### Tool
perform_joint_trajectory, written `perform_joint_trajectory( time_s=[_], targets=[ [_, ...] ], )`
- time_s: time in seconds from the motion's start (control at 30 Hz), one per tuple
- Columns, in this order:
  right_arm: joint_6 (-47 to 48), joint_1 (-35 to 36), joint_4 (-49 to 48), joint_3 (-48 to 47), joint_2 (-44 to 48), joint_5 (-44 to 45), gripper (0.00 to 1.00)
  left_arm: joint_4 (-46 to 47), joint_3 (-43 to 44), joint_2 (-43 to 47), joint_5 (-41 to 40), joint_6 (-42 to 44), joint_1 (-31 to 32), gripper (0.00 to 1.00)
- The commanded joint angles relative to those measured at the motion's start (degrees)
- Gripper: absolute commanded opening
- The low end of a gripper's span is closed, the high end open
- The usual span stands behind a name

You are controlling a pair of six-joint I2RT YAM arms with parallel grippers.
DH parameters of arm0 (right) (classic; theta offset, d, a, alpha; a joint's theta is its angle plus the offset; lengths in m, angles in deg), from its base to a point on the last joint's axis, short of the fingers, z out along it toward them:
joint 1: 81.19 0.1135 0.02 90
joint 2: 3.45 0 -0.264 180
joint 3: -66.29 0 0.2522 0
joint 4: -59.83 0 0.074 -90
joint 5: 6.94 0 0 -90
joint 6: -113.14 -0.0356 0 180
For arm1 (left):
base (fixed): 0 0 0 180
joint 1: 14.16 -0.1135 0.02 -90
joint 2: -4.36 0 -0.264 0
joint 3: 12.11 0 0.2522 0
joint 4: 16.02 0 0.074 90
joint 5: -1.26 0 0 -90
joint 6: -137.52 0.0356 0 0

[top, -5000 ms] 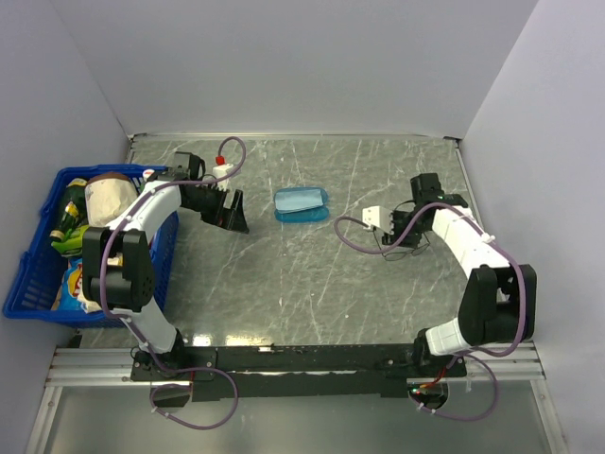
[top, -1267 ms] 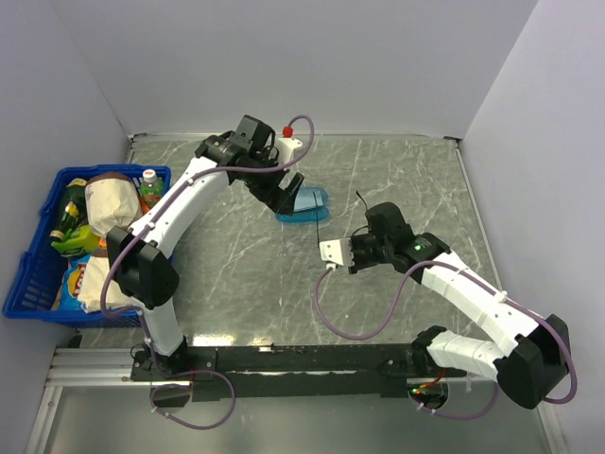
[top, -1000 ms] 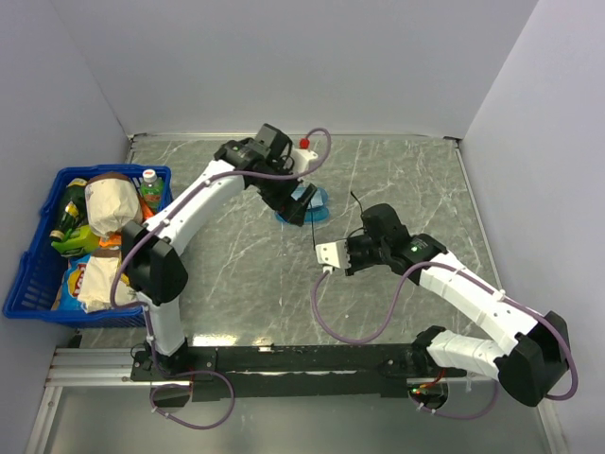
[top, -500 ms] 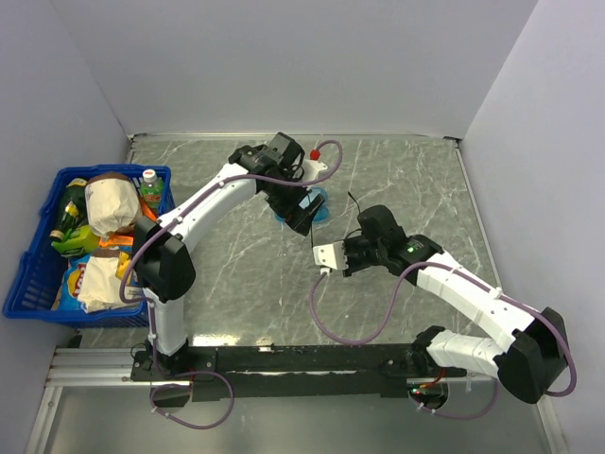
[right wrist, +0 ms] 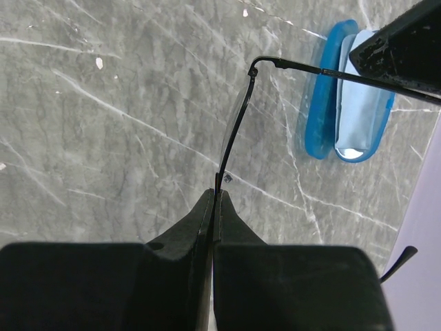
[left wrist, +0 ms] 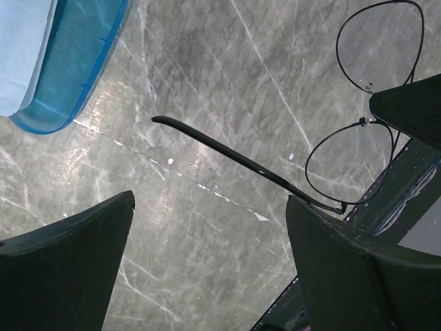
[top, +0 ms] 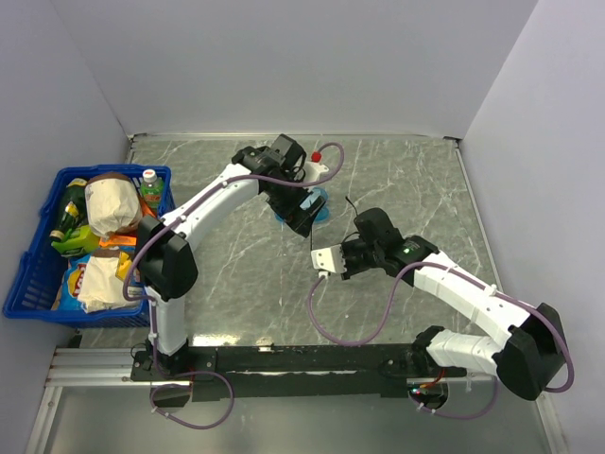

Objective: Organize the sunglasses
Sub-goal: Fold the left temple of the sunglasses with the sunglasses.

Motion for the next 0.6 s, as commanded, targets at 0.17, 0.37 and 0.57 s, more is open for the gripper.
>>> perform_joint_trajectory(
  time_s=[0.17,0.37,0.57],
  targets=[
    [1.06,0.83,-2.33,0.84,-0.07,-0.40,0.00,0.31,1.32,-0.48,0.13,-0.69,0.47,0.96],
    [1.14,0.74,-2.77,1.10,0.02,0.21,0.00,1.97,0.45,1.09,-3.45,-1.65,-0.05,0.97],
    [0.97,0.74,-4.44,1.63,0.19,1.79,0.00,7.50,-1.14,7.15,-7.15,-3.50,-5.23,0.97]
  ],
)
